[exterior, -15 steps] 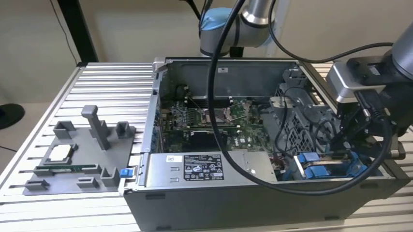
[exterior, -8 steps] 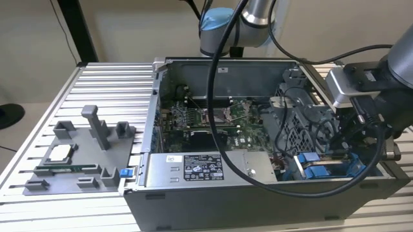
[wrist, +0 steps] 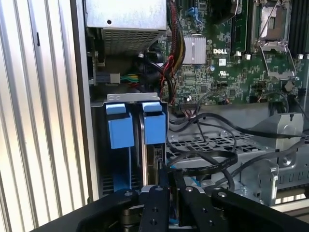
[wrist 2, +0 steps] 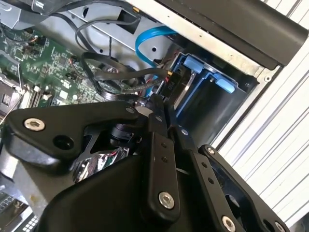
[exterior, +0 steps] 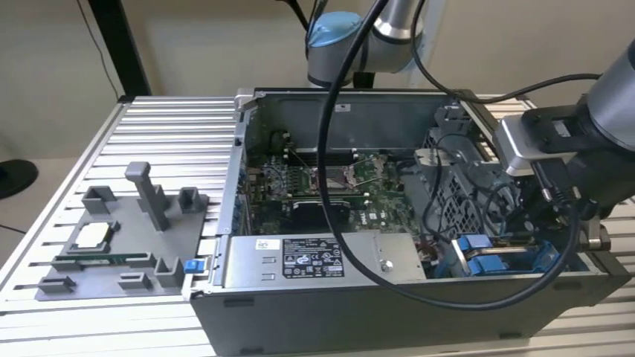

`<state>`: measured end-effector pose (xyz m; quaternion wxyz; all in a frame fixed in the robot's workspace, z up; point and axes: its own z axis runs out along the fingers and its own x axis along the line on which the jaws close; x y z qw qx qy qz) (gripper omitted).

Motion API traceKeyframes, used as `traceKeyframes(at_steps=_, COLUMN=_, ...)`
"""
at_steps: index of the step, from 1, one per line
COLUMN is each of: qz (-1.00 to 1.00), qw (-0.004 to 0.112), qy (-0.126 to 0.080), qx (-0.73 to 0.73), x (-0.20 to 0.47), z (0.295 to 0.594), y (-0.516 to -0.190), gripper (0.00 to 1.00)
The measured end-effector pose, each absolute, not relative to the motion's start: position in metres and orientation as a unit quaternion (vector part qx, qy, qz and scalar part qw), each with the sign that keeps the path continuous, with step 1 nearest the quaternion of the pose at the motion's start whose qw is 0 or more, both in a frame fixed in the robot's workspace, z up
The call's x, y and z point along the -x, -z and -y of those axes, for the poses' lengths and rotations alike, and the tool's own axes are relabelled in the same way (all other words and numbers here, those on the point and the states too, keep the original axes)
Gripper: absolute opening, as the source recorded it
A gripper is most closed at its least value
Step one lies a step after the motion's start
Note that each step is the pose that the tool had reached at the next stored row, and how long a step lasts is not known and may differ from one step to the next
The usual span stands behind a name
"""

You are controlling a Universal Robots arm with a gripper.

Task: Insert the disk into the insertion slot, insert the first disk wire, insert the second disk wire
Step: 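Insert the second disk wire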

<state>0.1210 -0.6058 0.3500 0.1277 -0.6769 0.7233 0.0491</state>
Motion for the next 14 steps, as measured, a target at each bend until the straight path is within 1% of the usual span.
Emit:
traceKeyframes(at_steps=2, qz=-0.723, qw=0.129, qy=-0.048, qx=0.677, x=-0.1199, z=0.6066, y=-0.3494, gripper=0.0)
traceKeyframes(at_steps=14, qz=-0.723, qw=0.129, qy=-0.048, qx=0.677, x=-0.1198, z=0.6071, y=-0.3448, gripper=0.0)
